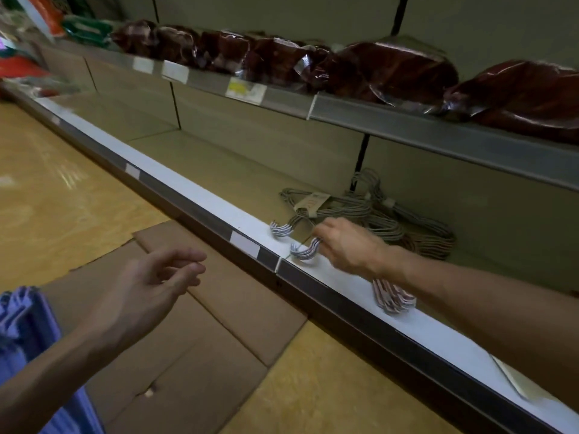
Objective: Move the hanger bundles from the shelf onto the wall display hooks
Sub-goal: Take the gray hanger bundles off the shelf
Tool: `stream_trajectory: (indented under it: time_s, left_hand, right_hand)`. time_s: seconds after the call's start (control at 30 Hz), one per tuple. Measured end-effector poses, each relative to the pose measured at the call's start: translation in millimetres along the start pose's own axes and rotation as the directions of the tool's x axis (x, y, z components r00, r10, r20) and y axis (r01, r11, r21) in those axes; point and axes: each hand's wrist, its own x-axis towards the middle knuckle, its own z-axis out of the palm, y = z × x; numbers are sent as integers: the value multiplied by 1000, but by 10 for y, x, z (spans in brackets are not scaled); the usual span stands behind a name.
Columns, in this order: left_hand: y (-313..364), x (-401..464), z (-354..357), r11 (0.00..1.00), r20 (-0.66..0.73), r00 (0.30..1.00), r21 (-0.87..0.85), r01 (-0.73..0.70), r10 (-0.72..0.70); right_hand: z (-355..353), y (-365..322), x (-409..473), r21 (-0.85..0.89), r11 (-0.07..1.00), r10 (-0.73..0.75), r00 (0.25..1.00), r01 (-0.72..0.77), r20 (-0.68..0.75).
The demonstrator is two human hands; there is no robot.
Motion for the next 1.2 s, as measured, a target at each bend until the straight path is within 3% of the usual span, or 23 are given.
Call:
stream_trajectory:
  time_s: [0.17, 0.27, 0.57, 0.7, 0.93, 1.13, 1.2]
  left_hand:
    - [-140, 108, 147, 993, -11, 998, -104, 54, -56]
    - [-241, 195, 254, 980, -35, 995, -181, 86, -93]
    - [-278, 479, 726, 919, -33, 986, -368, 140, -163]
    - [-249, 571, 863, 907, 6, 986, -391, 155, -166]
    - [-264, 670, 927, 884, 7, 983, -435, 170, -185]
    - [-345, 680, 817, 857, -22, 979, -487, 168, -205]
    - [-359, 680, 751, 829, -68, 967, -532, 172, -244]
  right_hand:
    - [22, 236, 396, -43, 986, 161, 986, -159, 48]
    - [64, 343, 604, -92, 973, 208, 978, -210, -27]
    - [198, 534, 958, -284, 921, 265, 963, -267, -45]
    - [285, 549, 988, -347, 912, 215, 975, -219, -50]
    - [319, 476, 980, -159, 949, 243, 952, -273, -189]
    - [317, 224, 873, 158, 985, 94, 973, -61, -212]
    - [331, -4, 807, 188, 982, 68, 957, -15, -281]
